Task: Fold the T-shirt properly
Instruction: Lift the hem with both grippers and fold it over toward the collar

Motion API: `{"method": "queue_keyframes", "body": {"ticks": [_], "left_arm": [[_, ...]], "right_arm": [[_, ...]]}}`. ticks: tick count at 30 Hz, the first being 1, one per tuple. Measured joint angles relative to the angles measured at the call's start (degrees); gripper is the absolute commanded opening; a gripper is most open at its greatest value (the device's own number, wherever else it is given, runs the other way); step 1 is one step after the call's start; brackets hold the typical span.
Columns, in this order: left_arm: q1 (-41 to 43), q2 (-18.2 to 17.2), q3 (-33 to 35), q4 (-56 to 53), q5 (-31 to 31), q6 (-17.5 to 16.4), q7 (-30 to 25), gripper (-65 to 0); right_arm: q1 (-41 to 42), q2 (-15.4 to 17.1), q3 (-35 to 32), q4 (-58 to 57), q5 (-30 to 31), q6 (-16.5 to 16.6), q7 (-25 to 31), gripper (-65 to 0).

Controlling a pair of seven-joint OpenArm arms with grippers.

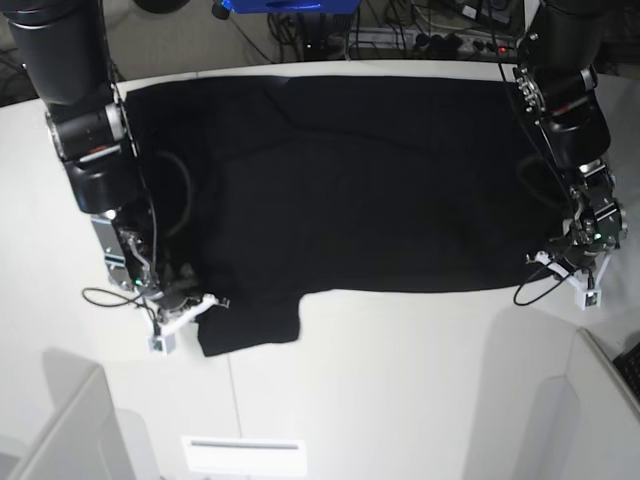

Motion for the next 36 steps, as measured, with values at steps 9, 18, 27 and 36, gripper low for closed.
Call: {"method": "queue_keyframes", "body": {"ticks": [9, 18, 27, 36], "left_arm": [[6.9, -0.2, 0.1, 15.1, -14.1, -0.2, 9.0, -65.0], [13.2, -0.1, -0.3, 26.8, -14.6, -0.2, 10.4, -65.0], [19.6, 0.1, -0.4, 39.7, -14.7, -1.3, 15.2, -65.0], [27.8, 0.1, -5.5, 48.6, -14.8, -3.9, 15.9, -65.0]], "right_arm": [[-6.3, 2.4, 6.0, 13.4, 0.0, 0.4, -4.2, -65.0], [-14.4, 2.5, 19.3, 29.4, -0.1, 0.2, -15.6, -65.0], [-20.7, 2.7, 23.7, 38.4, -0.3, 0.1, -19.9, -65.0], [-27.5, 2.7, 30.2, 46.4, -0.3, 0.2, -24.6, -65.0]]}}
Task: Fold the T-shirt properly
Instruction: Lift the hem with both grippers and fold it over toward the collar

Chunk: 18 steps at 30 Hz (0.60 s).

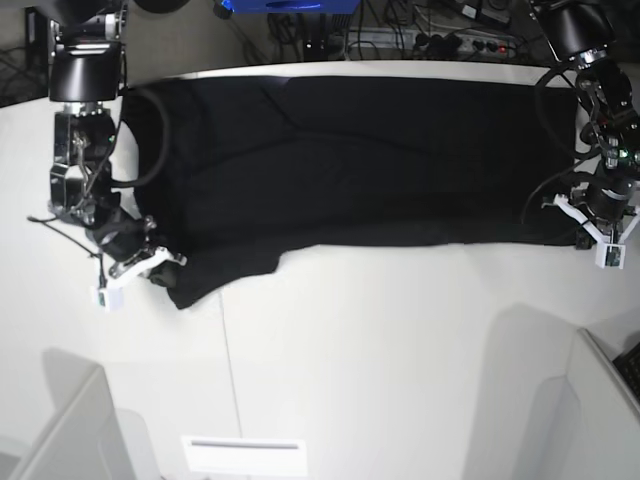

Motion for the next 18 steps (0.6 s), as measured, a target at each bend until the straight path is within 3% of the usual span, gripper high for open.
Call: {"method": "queue_keyframes", "body": {"ticks": [3, 7, 14, 18], "left_arm": [[2.6, 0.2, -0.1, 1.6, -0.3, -3.1, -0.3, -65.0], [7.5, 0.9, -3.3, 5.0, 0.1, -3.2, 0.0, -65.0], [9.1, 1.8, -3.2, 6.8, -0.2, -3.4, 0.0, -65.0], [9.2, 1.9, -6.3, 8.5, -0.2, -5.2, -0.1, -65.0]], "right_arm": [[-2.2, 0.0, 1.9, 3.3, 0.0, 0.0, -0.8, -65.0], [-5.4, -0.3, 5.0, 5.6, 0.2, 0.0, -2.8, -65.0], [-11.3, -0.3, 5.8, 12.7, 0.2, 0.0, -3.8, -65.0], [-13.8, -3.0, 8.9, 14.5, 0.4, 0.1, -5.6, -65.0]]}}
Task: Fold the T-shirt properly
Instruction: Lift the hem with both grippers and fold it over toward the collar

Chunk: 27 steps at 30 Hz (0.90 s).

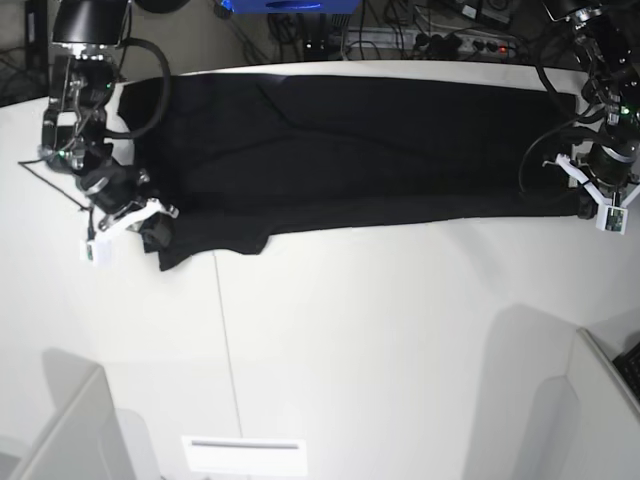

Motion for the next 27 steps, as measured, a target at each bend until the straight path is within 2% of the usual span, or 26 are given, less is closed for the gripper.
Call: {"method": "queue_keyframes", "body": {"ticks": [4, 6, 8, 11, 15, 19, 27], "left_arm": [[-0.8, -0.1, -1.7, 0.1, 0.2, -2.6, 5.5, -65.0], [-1.1, 0.1, -2.0, 0.2, 0.2, -4.0, 5.7, -65.0], [-1.2, 0.0, -2.0, 0.2, -0.2, -4.1, 5.7, -65.0], [-0.8, 0.1, -2.0, 0.2, 0.0, -4.1, 5.7, -65.0], [-0.8, 0.1, -2.8, 0.2, -0.2, -4.6, 5.7, -65.0], [-1.0, -0.1, -4.4, 0.3, -0.1, -7.0, 6.1, -65.0], [-0.7, 0.0, -4.4, 0.3, 0.0, -7.1, 6.1, -65.0]], "right_arm": [[-0.5, -2.3, 4.9, 3.4, -0.2, -0.2, -7.1, -65.0], [-0.3, -4.2, 7.3, 6.1, -0.2, 0.0, -10.3, -65.0], [-0.9, -5.6, 9.2, 8.6, -0.3, 0.0, -12.9, -65.0], [-2.2, -5.9, 10.4, 11.7, -0.3, 0.0, -15.4, -65.0], [-3.9, -5.8, 10.7, 14.1, -0.2, 0.0, -16.5, -65.0], [-6.9, -7.8, 12.0, 14.4, -0.2, 0.0, -16.7, -65.0], [-10.8, -8.1, 12.5, 17.6, -0.1, 0.1, -16.6, -65.0]]}}
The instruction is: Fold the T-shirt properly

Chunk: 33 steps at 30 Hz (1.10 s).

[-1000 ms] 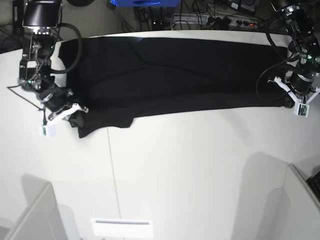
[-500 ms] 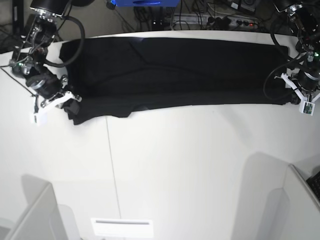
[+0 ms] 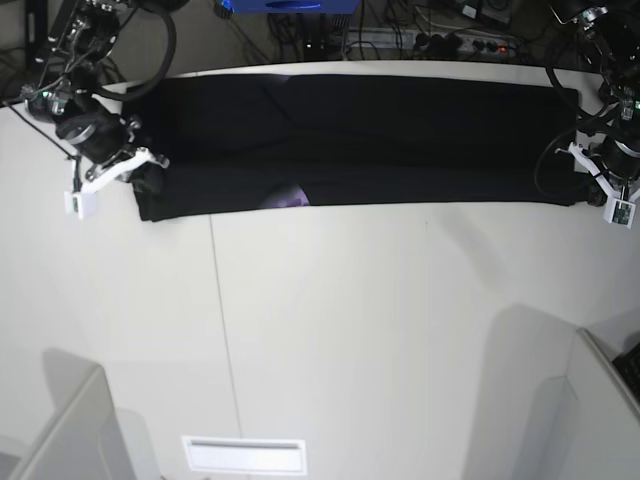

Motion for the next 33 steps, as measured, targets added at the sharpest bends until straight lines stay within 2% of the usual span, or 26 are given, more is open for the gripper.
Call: {"method": "queue_keyframes", "body": {"ticks": [2, 6, 10, 19, 27, 31, 33], "left_arm": [[0.7, 0.0, 0.1, 0.0, -0.1, 0.0, 0.0, -65.0], [2.4, 0.0, 0.3, 1.4, 0.0, -0.2, 0.2, -65.0], [3.6, -0.1, 0.4, 1.6, 0.0, -0.1, 0.0, -65.0], [8.8, 1.1, 0.4, 1.6, 0.0, -0.2, -0.4, -65.0], [9.7, 1.1, 0.4, 1.6, 0.0, -0.2, -0.5, -65.0], [9.6, 1.1, 0.5, 1.6, 0.0, -0.2, -0.5, -65.0], [9.7, 1.1, 0.5, 1.6, 0.0, -0.2, -0.5, -65.0]], "right_arm": [[-1.0, 0.0, 0.2, 0.0, 0.7, 0.0, -0.7, -65.0], [-1.5, 0.3, 3.8, 0.0, 9.9, 0.2, -2.3, -65.0], [-1.8, 0.5, 5.6, 0.0, 9.6, 0.2, -5.6, -65.0], [-5.8, -0.2, 5.5, 0.0, 9.6, 0.2, -5.5, -65.0], [-9.0, -0.2, 5.5, 0.0, 9.9, 0.2, -5.0, -65.0], [-9.9, -1.6, 5.4, -0.1, 9.5, 0.2, -5.3, -65.0], [-9.4, -1.6, 5.5, -0.1, 6.9, 0.2, -5.0, -65.0]]}}
